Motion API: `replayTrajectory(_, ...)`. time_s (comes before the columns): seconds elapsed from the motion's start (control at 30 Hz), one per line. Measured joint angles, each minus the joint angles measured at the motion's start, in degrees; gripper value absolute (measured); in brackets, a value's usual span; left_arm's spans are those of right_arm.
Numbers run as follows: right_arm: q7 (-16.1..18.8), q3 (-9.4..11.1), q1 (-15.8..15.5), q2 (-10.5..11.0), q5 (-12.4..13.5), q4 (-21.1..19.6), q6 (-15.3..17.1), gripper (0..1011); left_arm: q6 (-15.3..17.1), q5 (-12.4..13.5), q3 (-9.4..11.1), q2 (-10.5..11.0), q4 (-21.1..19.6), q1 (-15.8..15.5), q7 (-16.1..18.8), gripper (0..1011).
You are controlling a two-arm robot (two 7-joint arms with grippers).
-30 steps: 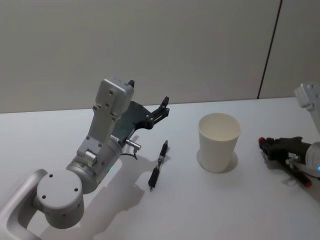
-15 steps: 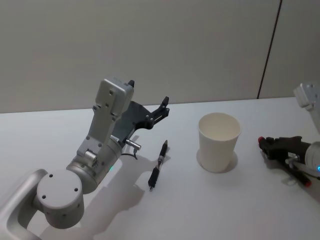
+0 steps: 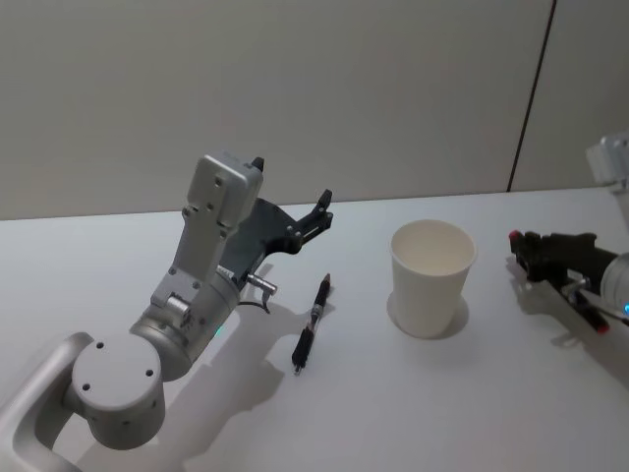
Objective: Place the pen into the pen holder.
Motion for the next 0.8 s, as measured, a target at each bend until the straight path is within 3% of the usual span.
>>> replayTrajectory(0.37,-0.70,0.66,0.71,-0.08,0.32,-1.40,-6.98,175,0.00,0.00,0.00,0.00,0.00,0.00,0.00,1001)
replayTrajectory(0.8,-1.18,1.84,1.95,-0.23,2.72,-3.92,-15.99,175,0.00,0.00,0.00,0.00,0.00,0.00,0.00,1001)
